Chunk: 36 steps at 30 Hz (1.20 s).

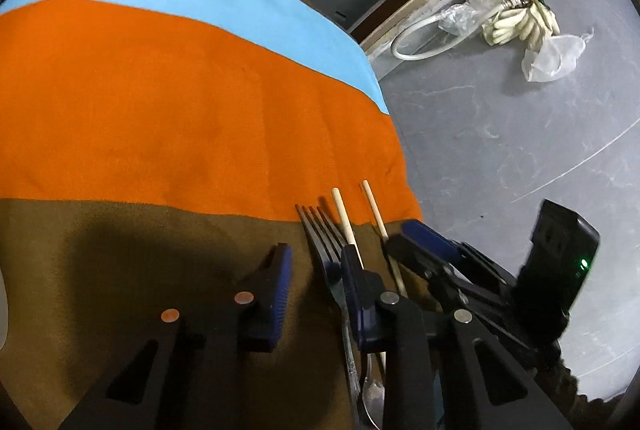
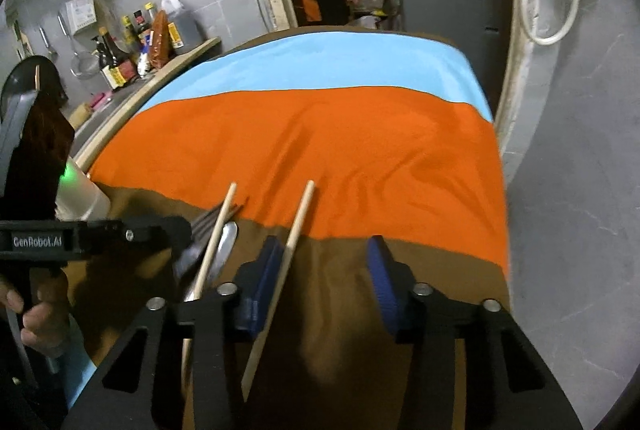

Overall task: Organize utensils
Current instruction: 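Grasp a silver knife with the left tool while the right tool grasps a chopstick, then lift the knife and chopstick and carry both over the white basket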

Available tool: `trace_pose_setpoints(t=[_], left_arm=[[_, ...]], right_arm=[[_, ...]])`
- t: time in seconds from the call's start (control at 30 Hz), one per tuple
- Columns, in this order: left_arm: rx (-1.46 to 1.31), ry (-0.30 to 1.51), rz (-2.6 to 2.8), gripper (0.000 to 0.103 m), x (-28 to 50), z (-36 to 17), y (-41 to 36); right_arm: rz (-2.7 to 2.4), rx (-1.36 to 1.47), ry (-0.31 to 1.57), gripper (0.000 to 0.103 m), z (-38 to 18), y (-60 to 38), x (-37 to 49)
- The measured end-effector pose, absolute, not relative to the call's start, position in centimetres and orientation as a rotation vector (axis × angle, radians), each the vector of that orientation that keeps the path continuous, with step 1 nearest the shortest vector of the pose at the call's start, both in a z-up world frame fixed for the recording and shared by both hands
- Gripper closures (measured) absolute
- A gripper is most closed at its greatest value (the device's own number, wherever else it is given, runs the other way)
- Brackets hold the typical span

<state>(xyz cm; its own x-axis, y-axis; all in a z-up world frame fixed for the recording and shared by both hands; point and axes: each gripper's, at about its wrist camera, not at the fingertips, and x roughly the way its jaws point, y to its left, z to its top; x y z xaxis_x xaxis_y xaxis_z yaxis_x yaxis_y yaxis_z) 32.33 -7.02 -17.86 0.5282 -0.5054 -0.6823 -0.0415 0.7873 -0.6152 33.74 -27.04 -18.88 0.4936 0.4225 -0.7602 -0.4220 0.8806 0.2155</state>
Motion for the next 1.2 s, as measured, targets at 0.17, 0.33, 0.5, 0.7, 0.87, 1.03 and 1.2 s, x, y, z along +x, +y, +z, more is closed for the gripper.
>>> trace_pose_setpoints(t=[0.17, 0.33, 0.5, 0.7, 0.87, 1.03, 1.2], left_arm=[[-0.661, 1.023, -0.329, 0.079, 33.1, -18.2, -6.9], [-0.672, 1.056, -0.382, 0.079, 33.8, -18.5, -6.9], [-0.652, 1.084, -0.419, 0.079, 34.4, -18.5, -7.6], [-0.655, 1.102, -0.43, 0.089, 34.6, -18.7, -7.9], [-0.654, 1.107, -0.437, 0.094, 34.4, -18.7, -8.1], [-0.617, 1.1, -0.418, 0.097, 33.7, -18.0, -8.6], [-0.575, 1.043, -0.374, 0.097, 31.7, -16.2, -7.9]], right_arm=[[0.563, 0.084, 0.988, 0.089, -20.0, -26.7, 35.4], [0.577, 0.087, 1.01, 0.092, -20.9, -25.8, 35.8], [0.581, 0.09, 1.021, 0.092, -21.3, -25.7, 35.8], [0.568, 0.091, 1.045, 0.092, -21.1, -25.4, 36.2], [0.547, 0.098, 1.063, 0.092, -21.1, -25.4, 36.4], [0.562, 0.172, 1.049, 0.098, -20.7, -25.8, 36.0], [0.535, 0.221, 0.985, 0.099, -19.1, -26.3, 34.2]])
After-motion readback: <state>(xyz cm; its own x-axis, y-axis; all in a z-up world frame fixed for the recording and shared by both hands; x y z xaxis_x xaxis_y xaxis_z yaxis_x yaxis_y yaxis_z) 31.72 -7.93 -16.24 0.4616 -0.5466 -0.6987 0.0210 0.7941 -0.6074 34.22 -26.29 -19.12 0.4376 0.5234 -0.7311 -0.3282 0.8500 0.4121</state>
